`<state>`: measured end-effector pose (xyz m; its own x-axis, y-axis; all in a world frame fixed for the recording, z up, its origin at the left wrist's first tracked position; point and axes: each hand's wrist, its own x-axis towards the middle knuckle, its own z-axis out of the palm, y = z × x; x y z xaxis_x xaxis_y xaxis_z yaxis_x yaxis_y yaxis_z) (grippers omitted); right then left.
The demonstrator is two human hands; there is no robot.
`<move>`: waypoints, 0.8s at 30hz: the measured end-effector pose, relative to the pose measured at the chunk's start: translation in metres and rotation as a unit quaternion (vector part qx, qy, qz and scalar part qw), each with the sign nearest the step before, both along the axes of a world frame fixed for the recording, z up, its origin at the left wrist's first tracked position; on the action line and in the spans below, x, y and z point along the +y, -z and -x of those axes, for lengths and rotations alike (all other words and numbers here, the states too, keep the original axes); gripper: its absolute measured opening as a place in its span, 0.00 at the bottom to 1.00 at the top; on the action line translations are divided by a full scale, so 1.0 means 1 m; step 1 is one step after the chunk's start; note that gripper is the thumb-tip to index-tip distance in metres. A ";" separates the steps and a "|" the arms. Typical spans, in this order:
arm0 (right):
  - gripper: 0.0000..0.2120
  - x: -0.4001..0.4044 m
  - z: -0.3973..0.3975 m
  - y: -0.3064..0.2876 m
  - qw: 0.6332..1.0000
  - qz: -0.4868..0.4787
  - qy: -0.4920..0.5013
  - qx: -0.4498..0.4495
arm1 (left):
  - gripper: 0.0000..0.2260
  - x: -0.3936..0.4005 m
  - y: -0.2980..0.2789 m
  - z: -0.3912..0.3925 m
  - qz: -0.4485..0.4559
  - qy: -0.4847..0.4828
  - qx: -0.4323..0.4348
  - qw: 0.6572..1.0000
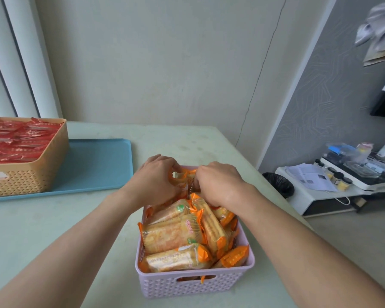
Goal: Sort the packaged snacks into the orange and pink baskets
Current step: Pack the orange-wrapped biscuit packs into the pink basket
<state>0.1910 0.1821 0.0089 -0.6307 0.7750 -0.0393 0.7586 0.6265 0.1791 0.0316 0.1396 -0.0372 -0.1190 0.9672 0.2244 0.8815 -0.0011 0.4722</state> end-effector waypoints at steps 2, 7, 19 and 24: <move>0.12 -0.004 0.002 0.000 1.000 0.004 -0.001 -0.014 | 0.17 -0.002 -0.001 -0.001 0.032 -0.009 0.044 0.998; 0.15 -0.004 -0.001 -0.008 0.998 0.045 0.026 0.044 | 0.10 -0.004 -0.006 -0.004 -0.007 0.034 -0.009 0.999; 0.33 0.035 -0.016 -0.037 0.947 0.148 -0.019 0.284 | 0.17 0.007 0.008 -0.001 -0.019 -0.072 -0.066 0.995; 0.19 0.037 -0.008 -0.017 0.937 0.203 -0.050 0.279 | 0.16 0.008 0.008 0.003 -0.006 -0.057 -0.062 0.996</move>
<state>0.1995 0.2186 0.0260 -0.7092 0.7039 0.0403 0.5971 0.6301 -0.4965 0.0284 0.1480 -0.0450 -0.2560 0.9429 0.2130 0.8115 0.0898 0.5774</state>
